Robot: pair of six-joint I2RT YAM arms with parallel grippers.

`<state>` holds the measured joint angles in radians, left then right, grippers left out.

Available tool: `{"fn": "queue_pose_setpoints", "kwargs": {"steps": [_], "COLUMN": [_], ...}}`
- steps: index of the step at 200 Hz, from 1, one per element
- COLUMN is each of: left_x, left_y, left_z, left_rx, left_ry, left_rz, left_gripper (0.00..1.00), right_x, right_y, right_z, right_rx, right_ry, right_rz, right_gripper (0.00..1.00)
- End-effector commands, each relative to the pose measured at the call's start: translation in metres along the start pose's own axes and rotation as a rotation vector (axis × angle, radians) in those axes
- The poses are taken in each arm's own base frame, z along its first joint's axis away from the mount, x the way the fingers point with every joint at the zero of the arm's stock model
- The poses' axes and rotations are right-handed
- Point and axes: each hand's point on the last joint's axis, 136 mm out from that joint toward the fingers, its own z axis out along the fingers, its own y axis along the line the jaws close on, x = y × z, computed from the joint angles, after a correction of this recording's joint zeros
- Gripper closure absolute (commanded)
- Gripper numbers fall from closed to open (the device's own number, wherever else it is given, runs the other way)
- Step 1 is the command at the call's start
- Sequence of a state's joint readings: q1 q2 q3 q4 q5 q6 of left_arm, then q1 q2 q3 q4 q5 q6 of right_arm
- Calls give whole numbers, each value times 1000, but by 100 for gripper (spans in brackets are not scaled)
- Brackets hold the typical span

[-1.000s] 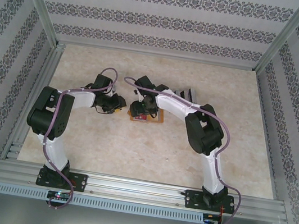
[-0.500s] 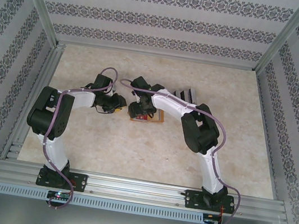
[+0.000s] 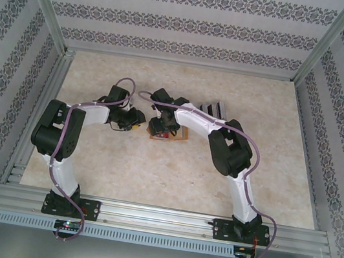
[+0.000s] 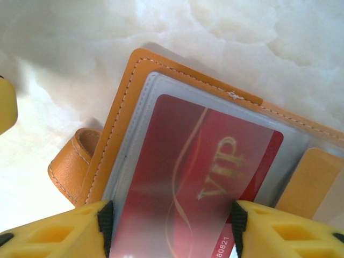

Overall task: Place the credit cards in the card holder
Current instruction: Flip over the card slot in the card holder.

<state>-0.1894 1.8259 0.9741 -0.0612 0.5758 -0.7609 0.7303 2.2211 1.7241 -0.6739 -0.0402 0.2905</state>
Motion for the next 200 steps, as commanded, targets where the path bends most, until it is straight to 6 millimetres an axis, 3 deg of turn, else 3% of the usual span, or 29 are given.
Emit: {"fn": "queue_pose_setpoints", "kwargs": {"steps": [1,108,167,200], "left_x": [-3,-2,-3,-3], "left_y": [-3,-3,-4,-4], "left_z": [-2,-5,-7,-9], "left_rx": [22,19,13,9], "left_ry": [-12,-13,-16,-19], "left_rz": [5,3,8,12], "left_gripper": [66,65,65,65], "right_x": [0,-10,-12,-11], "right_y": [8,12,5,0], "right_z": [-11,-36,-46,-51], "right_rx": [-55,-230,-299,-311], "right_ry": [-17,-106,-133,-138], "right_rz": [19,107,161,176], "right_gripper": [42,58,76,76]}}
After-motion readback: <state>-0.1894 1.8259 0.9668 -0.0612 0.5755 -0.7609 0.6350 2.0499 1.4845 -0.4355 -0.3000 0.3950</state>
